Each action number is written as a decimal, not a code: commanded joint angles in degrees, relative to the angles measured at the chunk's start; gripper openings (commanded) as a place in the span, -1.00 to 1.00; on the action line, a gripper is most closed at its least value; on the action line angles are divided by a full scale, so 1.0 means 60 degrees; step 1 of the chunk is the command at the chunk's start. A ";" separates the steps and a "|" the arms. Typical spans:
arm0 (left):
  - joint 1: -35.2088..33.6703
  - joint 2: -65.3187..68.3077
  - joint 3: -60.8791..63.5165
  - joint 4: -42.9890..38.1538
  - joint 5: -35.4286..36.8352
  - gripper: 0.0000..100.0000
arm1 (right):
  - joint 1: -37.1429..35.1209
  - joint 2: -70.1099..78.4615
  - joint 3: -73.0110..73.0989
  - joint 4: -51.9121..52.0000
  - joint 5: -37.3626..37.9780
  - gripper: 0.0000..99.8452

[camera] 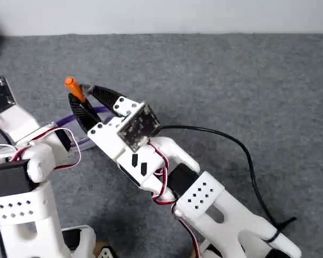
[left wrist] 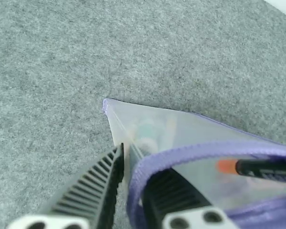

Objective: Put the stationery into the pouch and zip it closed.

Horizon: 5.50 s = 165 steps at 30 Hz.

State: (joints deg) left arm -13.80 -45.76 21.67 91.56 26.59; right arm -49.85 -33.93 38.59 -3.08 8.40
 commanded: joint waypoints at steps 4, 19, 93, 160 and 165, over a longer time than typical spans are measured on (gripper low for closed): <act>0.0015 -0.0015 -0.0154 -0.0293 0.0132 -0.98 | -0.0388 -0.0344 -0.0366 0.2059 0.1026 -0.90; 0.0015 -0.0044 -0.0154 -0.0396 0.0132 -0.98 | 0.0535 -0.0359 -0.2901 0.5751 -0.0088 -0.54; 0.2418 -0.0088 -0.4212 0.1407 0.0161 -0.29 | 0.2234 -0.3231 0.0278 0.7788 -0.0703 -0.98; 0.5832 -0.4264 0.4930 -0.6799 -0.2007 -0.95 | 0.4740 -0.3245 -0.4000 1.7429 0.0176 -0.98; 0.5934 -0.4249 0.5502 -0.7560 -0.2022 -0.95 | 0.5223 -0.3245 -0.3487 1.7604 0.0176 -0.98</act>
State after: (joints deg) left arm 21.10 -70.81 54.64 48.92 14.73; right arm -20.48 -52.92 16.88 100.22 10.15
